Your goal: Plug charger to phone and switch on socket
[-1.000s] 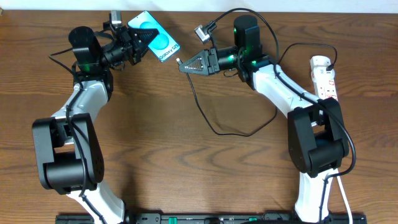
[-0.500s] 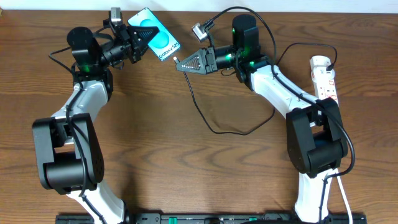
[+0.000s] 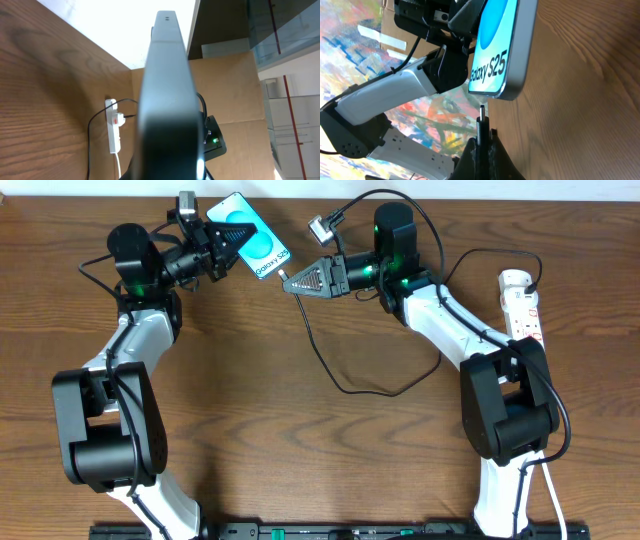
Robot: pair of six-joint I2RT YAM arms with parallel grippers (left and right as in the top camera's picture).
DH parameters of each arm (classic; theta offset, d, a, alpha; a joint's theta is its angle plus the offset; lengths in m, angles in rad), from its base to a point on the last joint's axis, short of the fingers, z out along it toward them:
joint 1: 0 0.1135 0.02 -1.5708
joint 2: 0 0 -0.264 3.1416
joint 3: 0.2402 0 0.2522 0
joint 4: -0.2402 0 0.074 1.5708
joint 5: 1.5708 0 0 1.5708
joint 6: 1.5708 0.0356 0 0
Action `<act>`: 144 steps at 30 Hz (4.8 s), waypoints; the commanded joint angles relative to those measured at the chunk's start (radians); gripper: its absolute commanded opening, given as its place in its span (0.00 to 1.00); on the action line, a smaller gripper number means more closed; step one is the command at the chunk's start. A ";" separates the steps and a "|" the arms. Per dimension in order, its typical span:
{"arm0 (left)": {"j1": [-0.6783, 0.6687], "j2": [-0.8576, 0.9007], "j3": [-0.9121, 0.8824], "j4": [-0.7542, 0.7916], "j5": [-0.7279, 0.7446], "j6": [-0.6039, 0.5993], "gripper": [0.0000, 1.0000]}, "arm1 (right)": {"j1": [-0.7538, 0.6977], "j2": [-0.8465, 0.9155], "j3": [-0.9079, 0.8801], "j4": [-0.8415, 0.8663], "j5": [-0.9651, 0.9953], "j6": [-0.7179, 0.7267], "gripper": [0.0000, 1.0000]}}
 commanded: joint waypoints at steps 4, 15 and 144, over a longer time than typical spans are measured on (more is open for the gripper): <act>-0.007 -0.013 0.008 0.013 0.011 -0.002 0.07 | 0.006 -0.003 0.009 0.014 -0.016 0.004 0.01; -0.021 -0.013 0.008 0.055 -0.010 -0.026 0.08 | 0.006 -0.003 0.009 0.017 -0.016 0.004 0.01; 0.008 -0.013 0.008 -0.082 0.028 0.165 0.07 | -0.002 0.138 0.009 0.510 -0.117 0.434 0.01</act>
